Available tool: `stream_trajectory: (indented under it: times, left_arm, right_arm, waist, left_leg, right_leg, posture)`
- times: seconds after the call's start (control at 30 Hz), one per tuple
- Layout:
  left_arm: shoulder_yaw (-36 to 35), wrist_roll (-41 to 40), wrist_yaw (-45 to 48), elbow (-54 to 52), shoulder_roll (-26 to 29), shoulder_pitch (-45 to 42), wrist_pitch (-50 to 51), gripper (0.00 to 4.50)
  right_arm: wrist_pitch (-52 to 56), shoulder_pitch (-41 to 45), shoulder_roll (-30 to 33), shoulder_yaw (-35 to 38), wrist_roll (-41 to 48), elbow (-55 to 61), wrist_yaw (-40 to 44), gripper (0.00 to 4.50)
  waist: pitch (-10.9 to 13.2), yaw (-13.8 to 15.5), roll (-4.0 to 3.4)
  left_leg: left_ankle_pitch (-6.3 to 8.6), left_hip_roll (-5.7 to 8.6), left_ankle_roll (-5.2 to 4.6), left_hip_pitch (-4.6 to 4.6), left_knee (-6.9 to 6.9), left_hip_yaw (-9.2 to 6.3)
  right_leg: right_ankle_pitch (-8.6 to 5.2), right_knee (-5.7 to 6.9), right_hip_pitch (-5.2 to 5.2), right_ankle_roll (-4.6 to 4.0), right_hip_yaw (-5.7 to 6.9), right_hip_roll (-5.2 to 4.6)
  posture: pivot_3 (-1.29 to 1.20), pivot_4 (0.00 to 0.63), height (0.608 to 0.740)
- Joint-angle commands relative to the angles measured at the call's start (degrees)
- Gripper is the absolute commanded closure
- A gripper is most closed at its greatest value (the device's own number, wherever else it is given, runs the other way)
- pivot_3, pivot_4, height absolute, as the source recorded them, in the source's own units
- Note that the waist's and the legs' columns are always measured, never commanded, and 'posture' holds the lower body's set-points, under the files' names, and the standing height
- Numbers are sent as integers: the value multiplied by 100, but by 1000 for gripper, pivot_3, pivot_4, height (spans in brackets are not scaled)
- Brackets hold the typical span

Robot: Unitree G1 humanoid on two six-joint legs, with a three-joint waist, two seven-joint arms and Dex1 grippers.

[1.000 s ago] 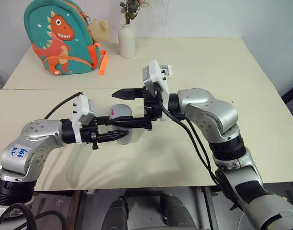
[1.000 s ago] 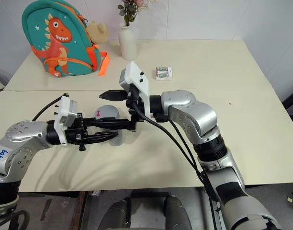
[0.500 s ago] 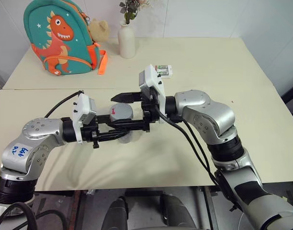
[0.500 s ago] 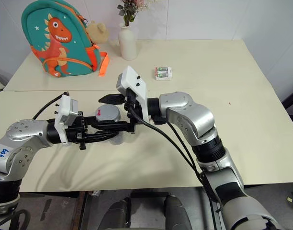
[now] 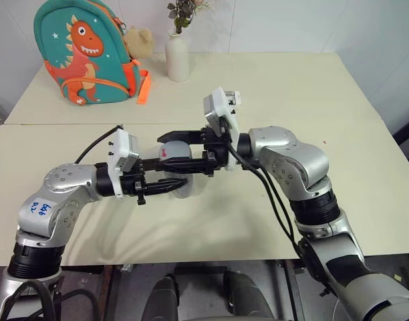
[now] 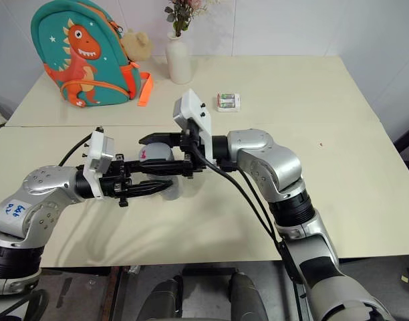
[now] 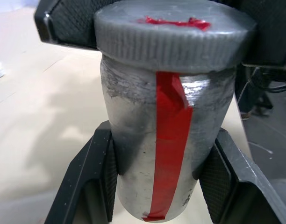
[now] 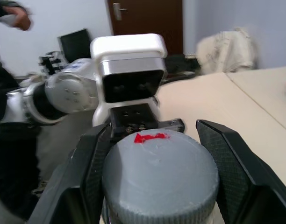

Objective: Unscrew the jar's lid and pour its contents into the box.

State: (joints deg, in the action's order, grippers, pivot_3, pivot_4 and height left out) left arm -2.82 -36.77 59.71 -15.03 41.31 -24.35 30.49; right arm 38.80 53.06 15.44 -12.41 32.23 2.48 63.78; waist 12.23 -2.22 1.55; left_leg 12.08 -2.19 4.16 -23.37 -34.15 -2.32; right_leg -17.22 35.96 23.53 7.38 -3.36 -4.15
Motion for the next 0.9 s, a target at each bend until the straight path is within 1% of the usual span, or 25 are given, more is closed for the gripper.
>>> stream_trajectory:
  times: [0.03,0.13,0.3,0.43,0.63,0.7,0.73,0.8,0.83,0.9]
  left_arm:
    - [272,84,552,50,-48,-272,-353,2535]
    - [416,114,901,208,-74,-446,-494,2535]
    - [436,57,1253,345,-106,-589,-629,2535]
    - [345,0,1247,361,-130,-594,-619,2535]
    - [205,-23,1079,317,-224,-537,-649,2535]
    - [159,-1,1038,313,-253,-527,-651,2535]
    - [136,3,1025,305,-255,-519,-647,2535]
    - [73,0,987,291,-250,-495,-639,2535]
    - [37,-9,973,275,-235,-473,-624,2535]
    - [-47,-31,934,227,-187,-397,-572,2535]
  right_arm:
    - [-284,411,112,-186,201,-148,1094,1936]
    - [-574,686,328,-400,-72,-643,1820,1936]
    - [-927,993,480,-582,-320,-1234,2560,1936]
    - [-1065,1063,460,-580,-352,-1420,2675,1936]
    - [-946,997,444,-513,-240,-1377,2545,1936]
    - [-714,986,513,-503,-183,-1328,2496,1147]
    - [-640,978,548,-489,-166,-1297,2491,890]
    - [-630,958,567,-413,-166,-1262,2417,227]
    - [-647,946,568,-352,-161,-1255,2356,36]
    - [-748,903,566,-186,-154,-1236,2186,36]
  waist:
    - [0,-9,0]
    - [0,-31,0]
    - [0,-82,0]
    - [0,-86,0]
    - [0,-87,0]
    - [0,-86,-1]
    - [0,-83,0]
    - [0,-83,-1]
    - [0,-84,-1]
    - [0,-89,-1]
  left_leg:
    - [0,0,0,0,0,0]
    - [0,-3,0,1,-2,0]
    - [0,-16,0,0,-3,0]
    - [1,-32,1,-1,-4,-1]
    - [1,-47,2,1,-5,-3]
    - [1,-47,2,1,-9,-3]
    - [1,-47,2,1,-9,-3]
    - [2,-47,3,0,-12,-3]
    - [2,-47,3,0,-12,-3]
    - [2,-47,3,1,-13,-4]
  right_leg:
    - [0,0,-1,0,0,1]
    - [0,3,0,0,0,6]
    - [0,3,0,0,-4,20]
    - [0,4,0,-1,-9,39]
    - [-3,14,3,-9,-11,58]
    - [-3,16,3,-9,-11,58]
    - [-3,17,3,-9,-12,58]
    - [-3,17,3,-9,-12,57]
    - [-3,18,3,-10,-12,58]
    - [-3,20,3,-10,-12,59]
  posture:
    - [0,150,740]
    - [0,150,740]
    - [0,150,740]
    - [0,150,740]
    - [0,150,740]
    - [0,150,740]
    - [0,150,740]
    - [0,150,740]
    - [0,150,740]
    - [0,150,740]
